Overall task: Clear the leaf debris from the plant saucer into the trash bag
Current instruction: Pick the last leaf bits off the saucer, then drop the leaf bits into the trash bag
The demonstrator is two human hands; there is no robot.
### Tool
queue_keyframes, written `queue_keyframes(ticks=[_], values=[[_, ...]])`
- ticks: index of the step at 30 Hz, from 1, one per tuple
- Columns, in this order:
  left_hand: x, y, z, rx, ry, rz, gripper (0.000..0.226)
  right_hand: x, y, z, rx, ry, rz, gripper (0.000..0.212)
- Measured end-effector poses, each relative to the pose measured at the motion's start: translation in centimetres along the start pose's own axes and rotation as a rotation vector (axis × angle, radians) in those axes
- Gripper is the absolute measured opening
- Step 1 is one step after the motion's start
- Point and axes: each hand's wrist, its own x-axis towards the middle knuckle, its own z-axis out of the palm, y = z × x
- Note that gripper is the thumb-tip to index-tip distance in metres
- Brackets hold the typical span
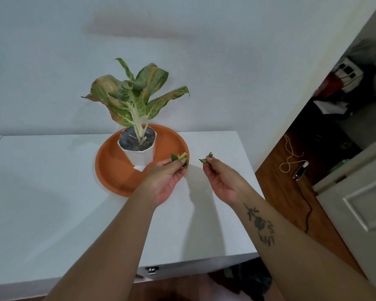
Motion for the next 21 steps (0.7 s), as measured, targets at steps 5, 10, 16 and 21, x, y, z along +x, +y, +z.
queue_keyframes(ticks=[5, 10, 16, 21], values=[[0.1, -4.5, 4.9, -0.022, -0.003, 0.007, 0.005, -0.8, -3.5, -5.6, 0.087, -0.004, 0.052, 0.002], [-0.3, -10.5, 10.8, -0.004, 0.028, -0.008, 0.006, -1.7, -8.1, -12.9, 0.137, 0.015, 0.05, 0.005], [-0.6, -18.5, 18.0, -0.049, 0.019, -0.031, 0.006, -2.7, -13.6, -21.5, 0.108, 0.049, 0.06, 0.003], [-0.2, -24.1, 22.2, -0.068, 0.045, -0.071, 0.005, -3.1, -16.4, -26.6, 0.106, 0.067, 0.077, 0.008]])
